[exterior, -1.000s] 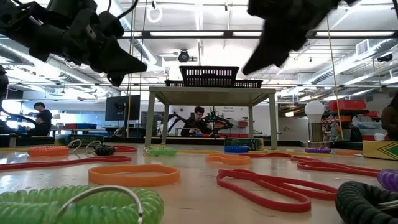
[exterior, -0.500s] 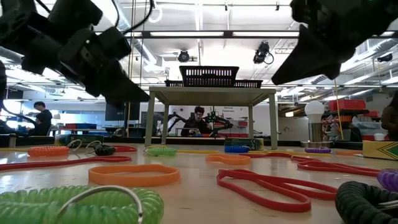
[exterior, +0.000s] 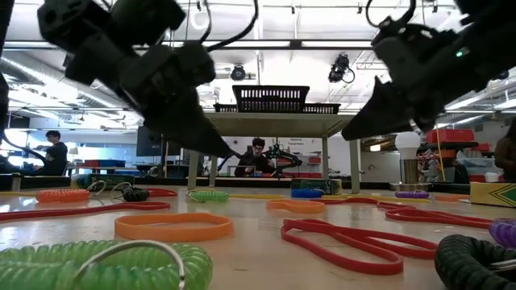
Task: Pick & Place Office Desk Supplies
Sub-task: Put the green spiral keychain the top right black bin
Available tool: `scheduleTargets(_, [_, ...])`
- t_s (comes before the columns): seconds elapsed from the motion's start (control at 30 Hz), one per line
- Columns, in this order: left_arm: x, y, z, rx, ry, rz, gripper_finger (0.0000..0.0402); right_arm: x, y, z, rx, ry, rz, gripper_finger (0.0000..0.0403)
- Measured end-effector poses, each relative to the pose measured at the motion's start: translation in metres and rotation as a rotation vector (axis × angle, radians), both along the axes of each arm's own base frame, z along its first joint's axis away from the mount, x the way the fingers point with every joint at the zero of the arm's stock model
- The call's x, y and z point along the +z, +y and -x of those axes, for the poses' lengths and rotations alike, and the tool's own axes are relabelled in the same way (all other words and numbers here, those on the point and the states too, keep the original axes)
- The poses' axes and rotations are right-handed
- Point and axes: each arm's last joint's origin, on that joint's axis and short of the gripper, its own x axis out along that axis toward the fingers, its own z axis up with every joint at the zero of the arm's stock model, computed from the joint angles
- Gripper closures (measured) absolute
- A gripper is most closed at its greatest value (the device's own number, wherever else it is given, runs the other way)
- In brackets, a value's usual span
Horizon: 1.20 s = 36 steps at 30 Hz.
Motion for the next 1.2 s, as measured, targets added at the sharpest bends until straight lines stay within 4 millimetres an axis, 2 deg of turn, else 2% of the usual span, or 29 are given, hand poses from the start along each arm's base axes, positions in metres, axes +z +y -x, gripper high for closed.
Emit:
scheduleTargets(0.1, [0.007,-0.010,-0.008,-0.024,-0.014,-0.011,0.0311,-0.001,-0.004,-0.003,-0.019,-0.004,0.001,0.0380])
scheduleTargets(0.23, [0.016,-0.019,-0.027,-0.128,-0.136,0.092,0.0305,0.000,-0.005,-0.004,0.005,0.019,0.043,0.0380])
scheduleTargets(0.33, [0.018,-0.021,-0.034,-0.115,-0.081,0.113,0.0310,0.000,-0.005,-0.004,0.019,0.026,0.061,0.0380])
scheduleTargets(0.4, [0.020,-0.024,-0.034,-0.089,0.002,0.067,0.0316,0.001,-0.005,-0.005,0.019,0.018,0.057,0.0380])
scheduleTargets(0.57, [0.027,-0.042,-0.024,-0.083,0.228,-0.073,0.0345,0.001,-0.004,-0.005,0.017,0.006,0.051,0.0380])
scheduleTargets(0.7, [0.026,-0.049,-0.019,-0.047,0.295,-0.079,0.0351,0.001,-0.005,-0.005,0.042,0.038,0.094,0.0380])
scheduleTargets(0.8, [0.022,-0.044,-0.018,-0.014,0.329,-0.107,0.0331,0.001,-0.005,-0.005,0.060,0.053,0.120,0.0380])
scheduleTargets(0.93, [0.018,-0.028,-0.024,0.038,0.336,-0.106,0.0285,0.001,-0.005,-0.005,0.062,0.054,0.119,0.0380])
scheduleTargets(1.07, [0.004,-0.014,-0.031,0.060,0.379,-0.131,0.0241,0.001,-0.005,-0.005,0.063,0.055,0.119,0.0380])
scheduleTargets(1.2, [-0.011,-0.006,-0.035,0.025,0.435,-0.123,0.0228,0.001,-0.005,-0.005,0.063,0.056,0.120,0.0380])
